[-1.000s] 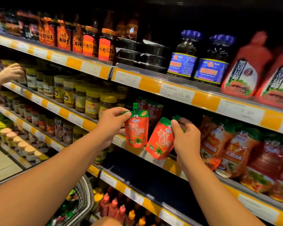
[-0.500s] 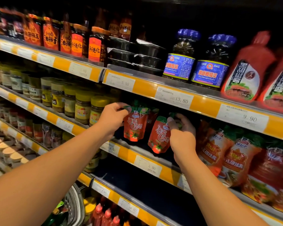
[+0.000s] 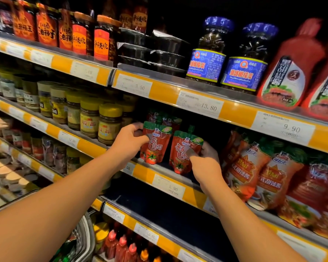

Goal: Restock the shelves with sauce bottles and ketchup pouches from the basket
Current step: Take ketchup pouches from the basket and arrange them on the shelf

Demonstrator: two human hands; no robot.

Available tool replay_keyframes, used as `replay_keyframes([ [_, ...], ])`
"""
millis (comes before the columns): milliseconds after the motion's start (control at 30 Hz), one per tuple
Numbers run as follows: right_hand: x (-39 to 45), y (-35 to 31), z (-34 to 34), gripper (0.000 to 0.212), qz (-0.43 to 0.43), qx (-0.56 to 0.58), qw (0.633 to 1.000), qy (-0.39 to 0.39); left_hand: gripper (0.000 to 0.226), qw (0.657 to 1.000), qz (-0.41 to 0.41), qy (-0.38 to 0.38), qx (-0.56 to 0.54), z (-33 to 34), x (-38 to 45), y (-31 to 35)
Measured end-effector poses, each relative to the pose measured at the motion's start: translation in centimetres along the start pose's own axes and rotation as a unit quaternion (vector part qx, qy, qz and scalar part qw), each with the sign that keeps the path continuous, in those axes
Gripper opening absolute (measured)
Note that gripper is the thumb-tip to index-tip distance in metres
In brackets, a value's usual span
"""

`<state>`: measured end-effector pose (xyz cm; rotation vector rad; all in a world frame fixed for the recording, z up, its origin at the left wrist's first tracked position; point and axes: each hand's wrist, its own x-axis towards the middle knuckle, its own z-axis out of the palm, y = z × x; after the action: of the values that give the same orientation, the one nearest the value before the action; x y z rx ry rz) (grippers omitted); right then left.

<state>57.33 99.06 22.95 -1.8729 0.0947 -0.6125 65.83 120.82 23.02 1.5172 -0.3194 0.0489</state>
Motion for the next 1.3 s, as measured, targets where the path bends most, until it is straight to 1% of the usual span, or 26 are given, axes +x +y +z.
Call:
replay_keyframes([
  [67,0.0,0.3,-0.1,0.022,0.011,0.012,1.0,-0.002,0.027,1.0,-0.005,-0.003,0.011,-0.1,-0.2,-0.1],
  [133,0.2,0.4,-0.1,0.025,0.023,0.013,1.0,-0.004,0.031,0.999,-0.007,-0.008,0.033,-0.2,-0.4,-0.3],
  [300,0.2,0.8,-0.5,0.033,0.048,-0.032,0.998,-0.028,0.042,0.993,0.003,-0.032,0.111,-0.6,-0.7,-0.4],
  [367,0.2,1.1,-0.6,0.035,0.052,-0.042,0.997,-0.034,0.045,0.991,0.001,-0.039,0.125,-0.8,-0.7,-0.5],
  [633,0.0,0.7,-0.7,0.041,0.057,-0.056,0.996,-0.039,0.046,0.987,0.006,-0.043,0.155,-0.8,-0.8,-0.1],
  [800,0.1,0.5,-0.3,0.056,0.071,-0.074,0.992,-0.071,0.045,0.976,0.014,-0.031,0.214,-0.7,-0.2,0.6],
  [1000,1.2,0.4,1.8,0.055,0.084,-0.1,0.988,-0.081,0.053,0.977,-0.006,-0.018,0.213,-1.0,2.0,0.2],
  [1100,2.2,0.6,3.2,0.061,0.093,-0.129,0.985,-0.074,0.06,0.979,-0.017,-0.014,0.202,-1.2,3.3,-0.4],
  [1200,3.3,1.0,4.3,0.055,0.082,-0.148,0.983,-0.072,0.067,0.977,-0.017,-0.013,0.214,-1.0,4.6,-0.8],
  [1300,4.4,1.8,5.0,0.044,0.056,-0.152,0.984,-0.071,0.058,0.957,-0.011,-0.018,0.291,-0.3,5.6,-0.8],
])
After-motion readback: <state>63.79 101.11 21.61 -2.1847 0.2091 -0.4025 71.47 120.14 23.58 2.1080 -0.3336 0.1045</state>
